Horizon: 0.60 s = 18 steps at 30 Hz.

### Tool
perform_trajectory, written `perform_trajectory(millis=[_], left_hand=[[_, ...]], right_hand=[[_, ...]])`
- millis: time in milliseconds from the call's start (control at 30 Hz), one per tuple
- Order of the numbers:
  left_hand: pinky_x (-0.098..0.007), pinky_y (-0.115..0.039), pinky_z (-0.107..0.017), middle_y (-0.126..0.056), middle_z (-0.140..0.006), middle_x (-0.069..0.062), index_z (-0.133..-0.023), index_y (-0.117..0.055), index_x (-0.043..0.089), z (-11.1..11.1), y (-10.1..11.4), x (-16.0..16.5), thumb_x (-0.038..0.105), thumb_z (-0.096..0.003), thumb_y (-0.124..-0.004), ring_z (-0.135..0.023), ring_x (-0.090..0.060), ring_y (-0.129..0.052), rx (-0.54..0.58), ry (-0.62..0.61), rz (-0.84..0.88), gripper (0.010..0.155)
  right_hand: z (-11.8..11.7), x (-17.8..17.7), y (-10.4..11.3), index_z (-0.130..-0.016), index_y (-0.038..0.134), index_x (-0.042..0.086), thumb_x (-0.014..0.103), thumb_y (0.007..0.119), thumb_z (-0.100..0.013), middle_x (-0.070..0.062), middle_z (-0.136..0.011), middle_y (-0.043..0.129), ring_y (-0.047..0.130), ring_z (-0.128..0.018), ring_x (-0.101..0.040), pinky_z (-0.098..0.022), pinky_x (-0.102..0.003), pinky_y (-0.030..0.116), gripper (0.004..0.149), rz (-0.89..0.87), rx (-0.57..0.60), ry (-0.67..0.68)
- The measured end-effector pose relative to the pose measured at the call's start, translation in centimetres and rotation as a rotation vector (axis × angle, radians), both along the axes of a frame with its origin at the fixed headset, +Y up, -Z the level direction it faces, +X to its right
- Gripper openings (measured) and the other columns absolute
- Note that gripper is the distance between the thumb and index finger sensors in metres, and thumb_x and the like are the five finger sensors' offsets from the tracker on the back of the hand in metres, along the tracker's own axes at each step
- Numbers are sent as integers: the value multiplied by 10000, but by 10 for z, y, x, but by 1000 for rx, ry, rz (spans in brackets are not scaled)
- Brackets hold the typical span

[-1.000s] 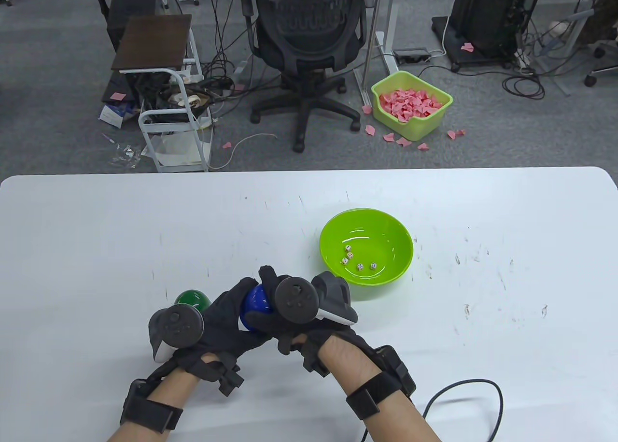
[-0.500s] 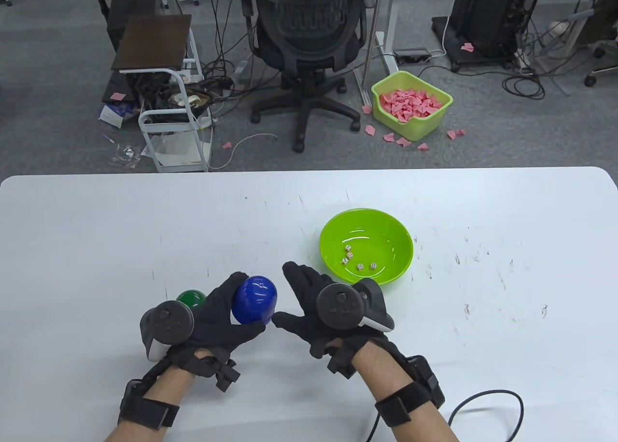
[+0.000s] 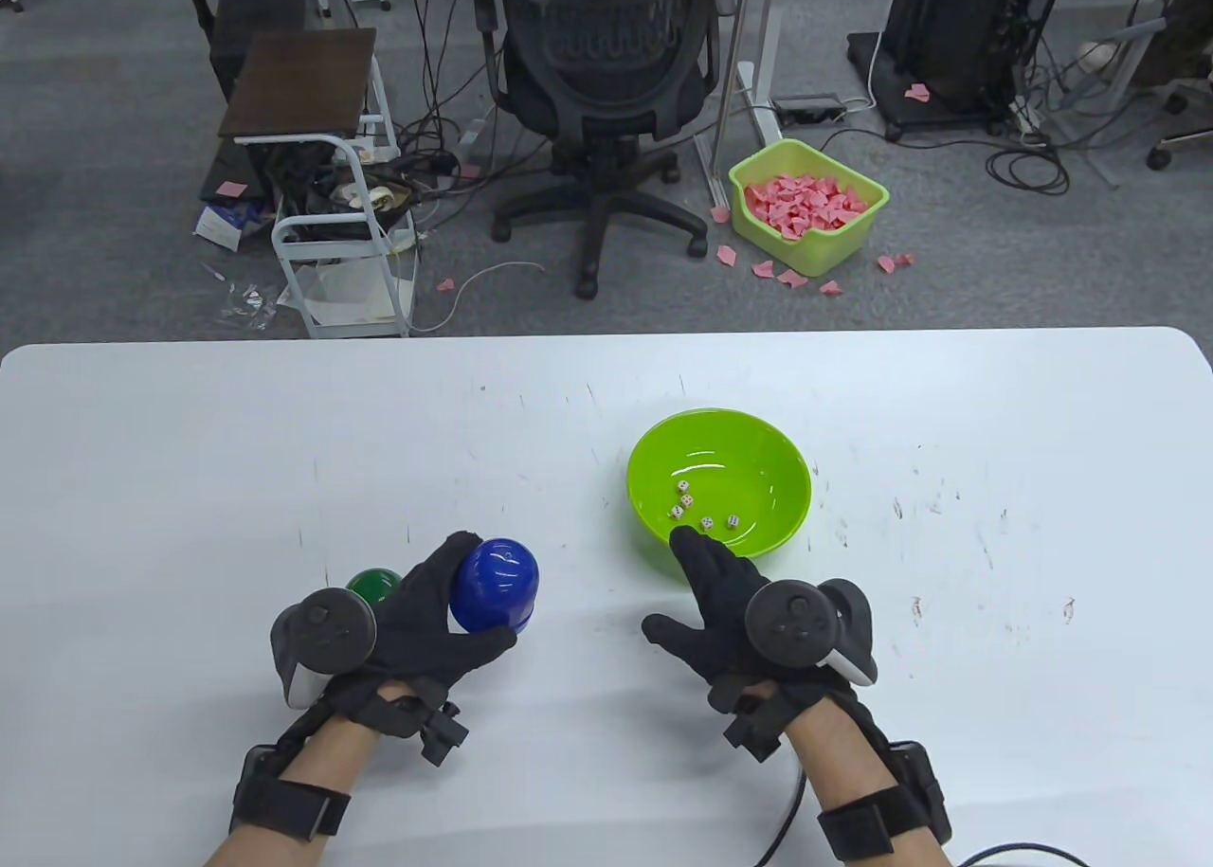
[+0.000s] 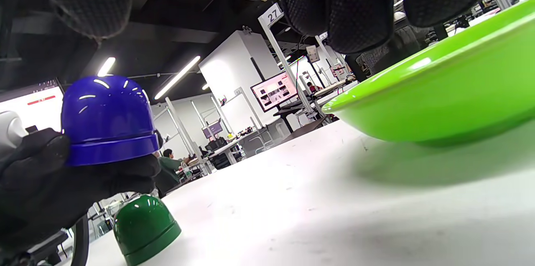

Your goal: Pour dice into bowl

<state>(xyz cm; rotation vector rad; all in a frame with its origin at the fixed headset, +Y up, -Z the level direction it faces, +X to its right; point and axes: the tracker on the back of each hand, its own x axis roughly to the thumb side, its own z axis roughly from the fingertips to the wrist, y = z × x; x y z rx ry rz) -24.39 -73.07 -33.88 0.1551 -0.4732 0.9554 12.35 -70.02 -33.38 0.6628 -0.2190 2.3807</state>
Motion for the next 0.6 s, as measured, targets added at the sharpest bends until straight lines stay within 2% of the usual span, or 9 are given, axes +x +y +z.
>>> perform_trajectory(millis=[367, 600], left_hand=[[-606, -693, -715, -706, -1067, -141, -1092, -470, 185, 2, 1, -1, 658, -344, -969, -905, -362, -819, 16, 8, -5, 1016], [-613, -684, -720, -710, -1068, -134, -1090, -477, 186, 3, 4, -1, 656, -340, -972, -919, -364, -811, 13, -2, 12, 1015]], right_hand=[[12, 16, -5, -1104, 408, 23, 594, 747, -497, -351, -1069, 614, 759, -801, -583, -578, -756, 631, 900, -29, 26, -14], [12, 18, -4, -1102, 414, 22, 594, 750, -494, -351, -1066, 617, 768, -794, -581, -575, -754, 638, 899, -47, 25, -31]])
